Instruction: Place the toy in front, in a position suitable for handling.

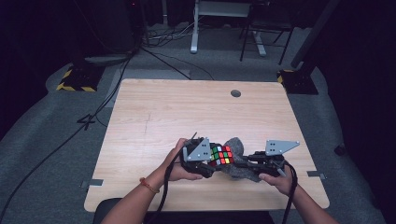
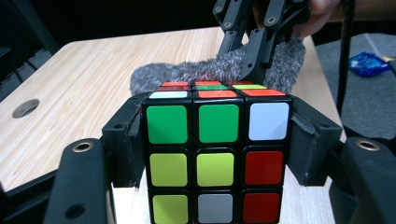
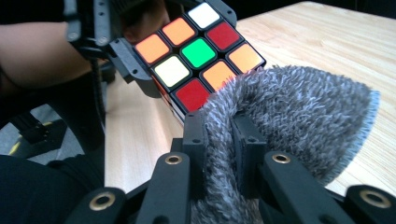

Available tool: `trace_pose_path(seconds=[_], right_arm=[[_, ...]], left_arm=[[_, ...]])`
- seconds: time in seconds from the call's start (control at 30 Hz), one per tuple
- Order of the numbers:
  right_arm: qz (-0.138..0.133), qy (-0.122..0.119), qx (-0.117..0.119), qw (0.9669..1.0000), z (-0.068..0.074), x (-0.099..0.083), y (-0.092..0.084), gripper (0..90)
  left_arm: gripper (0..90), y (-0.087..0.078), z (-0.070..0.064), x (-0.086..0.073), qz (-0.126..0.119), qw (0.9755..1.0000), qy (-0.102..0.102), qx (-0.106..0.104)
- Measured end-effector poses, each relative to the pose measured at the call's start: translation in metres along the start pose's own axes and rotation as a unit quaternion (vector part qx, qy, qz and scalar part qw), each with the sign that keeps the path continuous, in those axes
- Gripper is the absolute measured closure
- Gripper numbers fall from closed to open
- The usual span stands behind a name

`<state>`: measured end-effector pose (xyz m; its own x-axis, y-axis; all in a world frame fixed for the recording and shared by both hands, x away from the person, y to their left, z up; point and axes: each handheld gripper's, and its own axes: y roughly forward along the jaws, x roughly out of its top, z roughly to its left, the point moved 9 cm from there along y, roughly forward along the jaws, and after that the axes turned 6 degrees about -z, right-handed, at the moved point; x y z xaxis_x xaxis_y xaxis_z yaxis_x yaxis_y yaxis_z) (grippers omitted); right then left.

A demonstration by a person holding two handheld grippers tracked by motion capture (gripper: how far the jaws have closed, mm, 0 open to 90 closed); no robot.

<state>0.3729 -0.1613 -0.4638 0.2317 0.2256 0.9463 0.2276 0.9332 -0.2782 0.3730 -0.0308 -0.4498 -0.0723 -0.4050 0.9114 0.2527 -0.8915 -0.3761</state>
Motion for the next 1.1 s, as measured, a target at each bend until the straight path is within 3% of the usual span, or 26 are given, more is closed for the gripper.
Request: trace_pose_path(seconds=[0.3, 0.43, 0.63, 0.83, 1.0, 1.1], right_arm=[[-0.035, -0.001, 0.012, 0.9993, 0.004, 0.011, -0.007, 78.9], [-0.036, -0.008, 0.017, 0.9992, 0.008, 0.013, -0.006, 78.9], [-0.038, -0.009, 0.012, 0.9992, 0.007, 0.014, -0.006, 78.9], [-0.016, -0.030, -0.019, 0.9993, 0.005, 0.011, -0.005, 78.9], [0.013, -0.037, -0.020, 0.9990, 0.006, 0.003, -0.001, 78.9], [0.028, -0.039, -0.017, 0.9987, 0.007, -0.002, 0.003, 78.9]], left_arm=[[32.3, 0.008, -0.001, -0.007, 0.016, 0.9997, -0.015, -0.011], [31.7, 0.015, -0.002, -0.013, 0.038, 0.9992, -0.010, -0.013], [32.1, 0.019, -0.001, -0.014, 0.046, 0.9989, -0.007, -0.005], [33.1, 0.014, 0.003, -0.012, 0.041, 0.9991, -0.003, 0.009], [33.2, 0.005, 0.007, -0.004, 0.017, 0.9996, -0.014, 0.015], [33.2, 0.000, 0.010, -0.001, 0.014, 0.9996, -0.009, 0.023]])
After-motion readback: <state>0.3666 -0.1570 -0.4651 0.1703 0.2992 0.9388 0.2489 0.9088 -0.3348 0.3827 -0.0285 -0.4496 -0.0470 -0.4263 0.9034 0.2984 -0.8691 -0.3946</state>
